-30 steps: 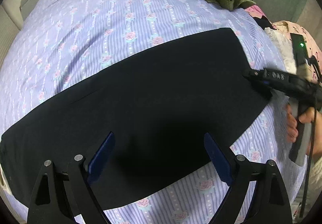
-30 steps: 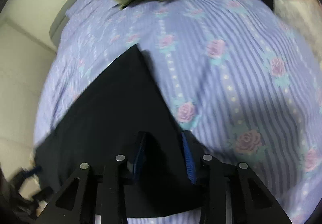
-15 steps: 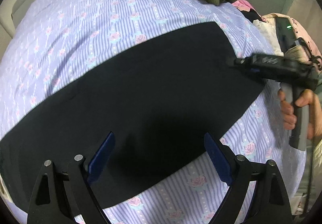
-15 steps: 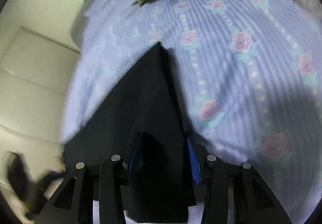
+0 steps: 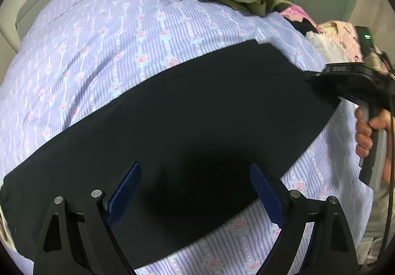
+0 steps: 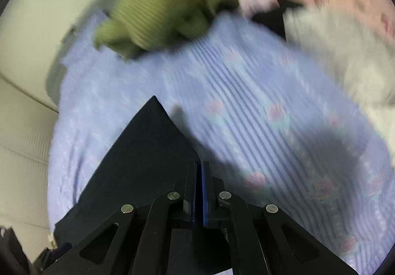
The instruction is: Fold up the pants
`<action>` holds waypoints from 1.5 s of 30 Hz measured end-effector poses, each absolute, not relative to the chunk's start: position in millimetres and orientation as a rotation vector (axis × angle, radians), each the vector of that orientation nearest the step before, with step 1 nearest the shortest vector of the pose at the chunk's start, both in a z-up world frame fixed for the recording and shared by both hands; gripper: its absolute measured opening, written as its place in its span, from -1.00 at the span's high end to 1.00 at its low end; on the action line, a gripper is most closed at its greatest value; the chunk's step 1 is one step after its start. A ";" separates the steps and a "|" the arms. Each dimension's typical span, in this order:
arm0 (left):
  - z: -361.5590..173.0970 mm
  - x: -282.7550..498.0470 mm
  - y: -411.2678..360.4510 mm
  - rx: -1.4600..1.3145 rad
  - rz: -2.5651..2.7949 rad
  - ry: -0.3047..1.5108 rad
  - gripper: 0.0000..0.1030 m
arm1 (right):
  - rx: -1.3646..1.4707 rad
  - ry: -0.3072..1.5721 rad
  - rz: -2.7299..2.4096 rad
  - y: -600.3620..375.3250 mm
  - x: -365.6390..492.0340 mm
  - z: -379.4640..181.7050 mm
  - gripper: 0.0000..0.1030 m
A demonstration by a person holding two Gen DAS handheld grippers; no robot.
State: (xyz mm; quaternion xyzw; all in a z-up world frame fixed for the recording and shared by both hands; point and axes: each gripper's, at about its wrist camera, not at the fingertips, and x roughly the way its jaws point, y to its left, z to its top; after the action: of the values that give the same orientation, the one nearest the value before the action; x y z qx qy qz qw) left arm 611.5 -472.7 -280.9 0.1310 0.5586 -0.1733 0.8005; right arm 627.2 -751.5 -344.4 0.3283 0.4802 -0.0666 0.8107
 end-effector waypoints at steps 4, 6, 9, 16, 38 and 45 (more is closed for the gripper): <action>-280.9 603.9 -477.2 0.310 -0.393 1.177 -0.75 | 0.594 1.046 -0.060 -733.7 635.1 -343.5 0.28; -281.3 603.6 -476.6 0.325 -0.380 1.167 -0.75 | 0.577 1.037 -0.021 -728.1 635.6 -342.0 -0.30; -284.5 607.2 -470.5 0.329 -0.350 1.172 -0.75 | 0.525 1.040 -0.058 -727.4 632.6 -337.2 -0.30; -272.1 601.8 -415.7 0.281 -0.294 1.142 -0.75 | 0.281 0.969 -0.151 -680.0 590.4 -284.6 -0.30; -181.5 556.0 -24.1 0.143 -0.174 1.018 -0.75 | 0.128 0.943 0.092 -268.2 547.3 -187.8 -0.42; -192.4 571.7 119.9 0.088 -0.222 1.063 -0.75 | 0.132 0.989 0.160 -122.6 562.5 -196.8 -0.42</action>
State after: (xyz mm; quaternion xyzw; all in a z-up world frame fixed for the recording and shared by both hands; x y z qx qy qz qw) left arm 571.7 119.9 -192.4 0.0420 0.5055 -0.1055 0.8553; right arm 562.5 -122.6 -196.8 0.0633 0.4737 0.0765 0.8751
